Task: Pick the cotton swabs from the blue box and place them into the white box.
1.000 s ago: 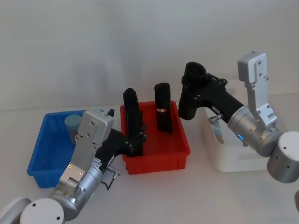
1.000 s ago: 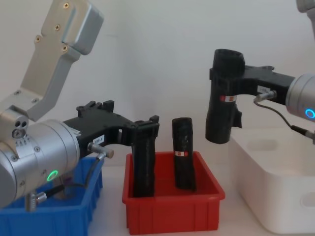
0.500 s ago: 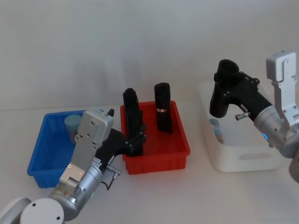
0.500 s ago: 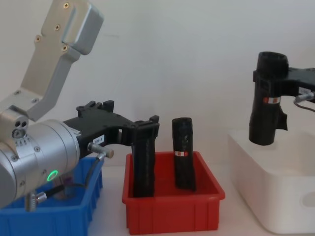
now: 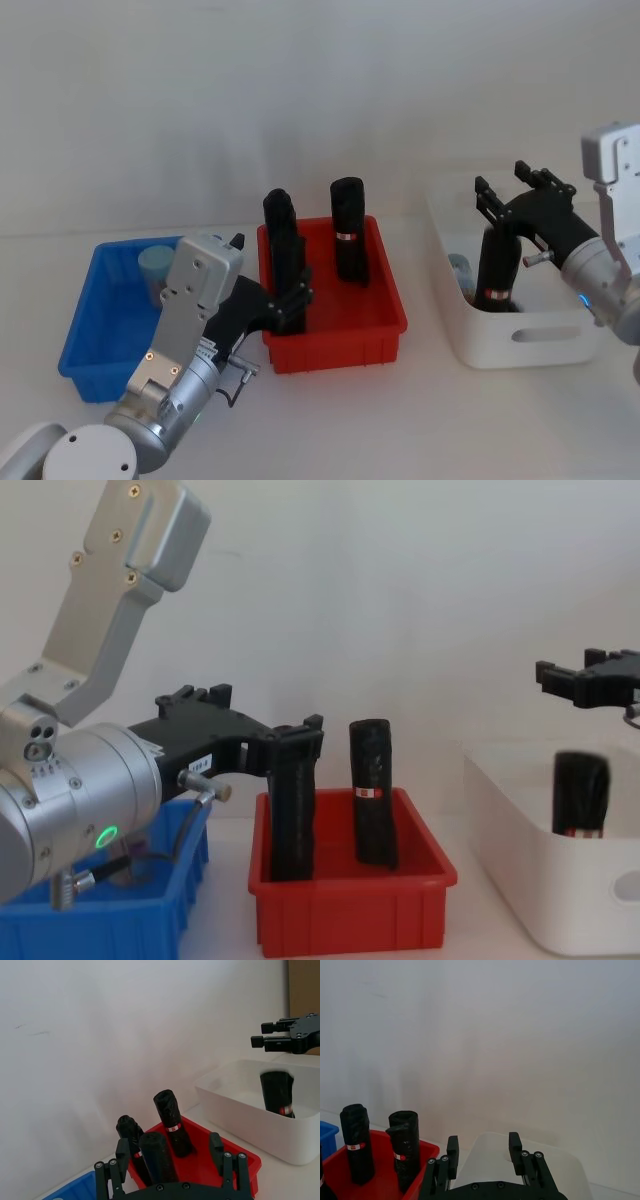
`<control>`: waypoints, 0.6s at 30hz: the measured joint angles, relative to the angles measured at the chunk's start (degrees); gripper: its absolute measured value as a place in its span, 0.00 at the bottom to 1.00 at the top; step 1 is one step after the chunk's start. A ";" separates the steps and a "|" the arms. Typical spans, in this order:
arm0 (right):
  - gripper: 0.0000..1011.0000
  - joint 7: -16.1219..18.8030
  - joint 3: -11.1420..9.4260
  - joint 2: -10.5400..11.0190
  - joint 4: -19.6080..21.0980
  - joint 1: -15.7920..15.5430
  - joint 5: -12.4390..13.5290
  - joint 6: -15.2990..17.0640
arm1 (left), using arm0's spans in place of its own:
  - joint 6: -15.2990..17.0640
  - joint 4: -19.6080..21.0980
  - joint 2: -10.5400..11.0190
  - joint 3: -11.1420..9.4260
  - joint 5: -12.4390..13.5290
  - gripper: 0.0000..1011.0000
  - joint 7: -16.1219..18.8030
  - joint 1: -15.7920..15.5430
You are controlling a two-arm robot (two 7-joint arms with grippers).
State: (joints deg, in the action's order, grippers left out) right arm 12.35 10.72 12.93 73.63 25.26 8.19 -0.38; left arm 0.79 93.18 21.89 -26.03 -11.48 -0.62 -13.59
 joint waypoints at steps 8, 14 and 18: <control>0.79 0.06 -0.19 0.14 -1.12 0.32 -0.16 0.41 | 0.00 0.00 0.00 0.00 0.00 0.99 0.00 0.00; 0.95 0.09 -0.28 0.19 -1.55 0.45 -0.25 0.57 | 0.00 0.00 0.00 0.00 0.00 0.99 0.00 0.00; 0.99 0.11 -0.32 0.22 -1.77 0.51 -0.28 0.64 | 0.00 0.00 0.00 0.00 0.00 0.99 0.00 0.00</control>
State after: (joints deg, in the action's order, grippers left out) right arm 12.47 10.41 13.15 71.86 25.77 7.91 0.27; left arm 0.79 93.18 21.89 -26.02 -11.48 -0.62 -13.59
